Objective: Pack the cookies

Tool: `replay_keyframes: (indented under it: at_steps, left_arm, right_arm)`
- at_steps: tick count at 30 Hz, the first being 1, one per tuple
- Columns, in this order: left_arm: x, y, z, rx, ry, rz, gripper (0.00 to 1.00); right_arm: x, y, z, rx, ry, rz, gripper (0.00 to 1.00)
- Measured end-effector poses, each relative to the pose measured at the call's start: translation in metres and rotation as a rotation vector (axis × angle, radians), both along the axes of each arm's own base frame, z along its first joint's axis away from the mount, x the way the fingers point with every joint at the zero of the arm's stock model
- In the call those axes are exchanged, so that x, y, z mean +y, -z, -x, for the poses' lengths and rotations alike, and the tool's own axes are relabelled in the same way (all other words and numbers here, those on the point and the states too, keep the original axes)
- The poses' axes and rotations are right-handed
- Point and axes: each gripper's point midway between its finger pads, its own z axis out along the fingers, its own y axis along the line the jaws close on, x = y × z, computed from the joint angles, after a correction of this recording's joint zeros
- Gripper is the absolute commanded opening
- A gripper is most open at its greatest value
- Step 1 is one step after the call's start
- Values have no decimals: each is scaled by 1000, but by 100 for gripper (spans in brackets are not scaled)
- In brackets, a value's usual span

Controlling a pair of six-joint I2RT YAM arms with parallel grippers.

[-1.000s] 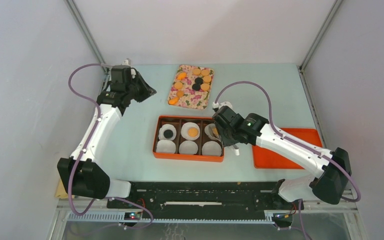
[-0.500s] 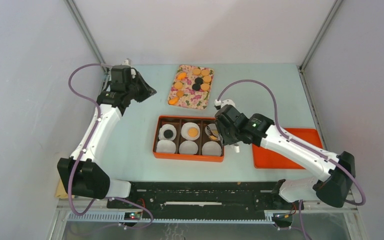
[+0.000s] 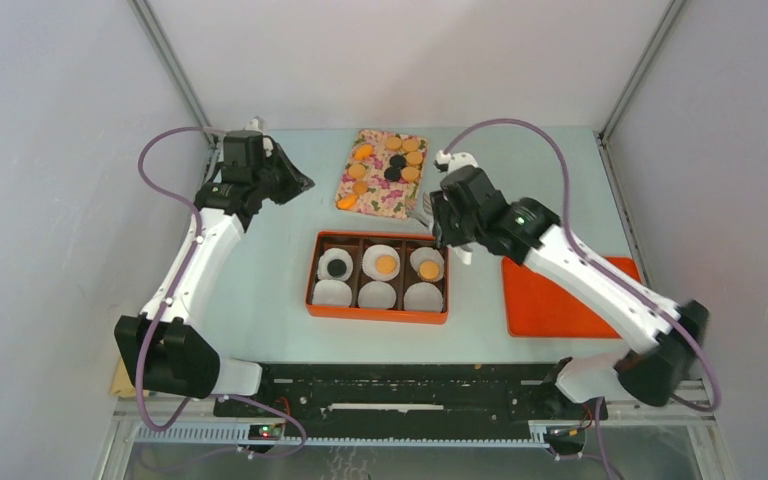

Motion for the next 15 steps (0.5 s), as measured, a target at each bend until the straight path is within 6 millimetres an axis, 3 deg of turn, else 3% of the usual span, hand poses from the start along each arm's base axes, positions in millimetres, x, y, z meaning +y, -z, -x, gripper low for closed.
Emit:
replay_keyframes:
  at_steps: [7,10,15]
  left_arm:
    - [0,0,0,-2,0,-1,0]
    - [0,1,-1,-1,-1,-3,0]
    - [0,6,-3,13,0,-8,0]
  right_arm:
    - [24,59,-90,41,36,96,45]
    - [27,80,-116,53,36,121,44]
    - [31,81,-146,15,35,116,45]
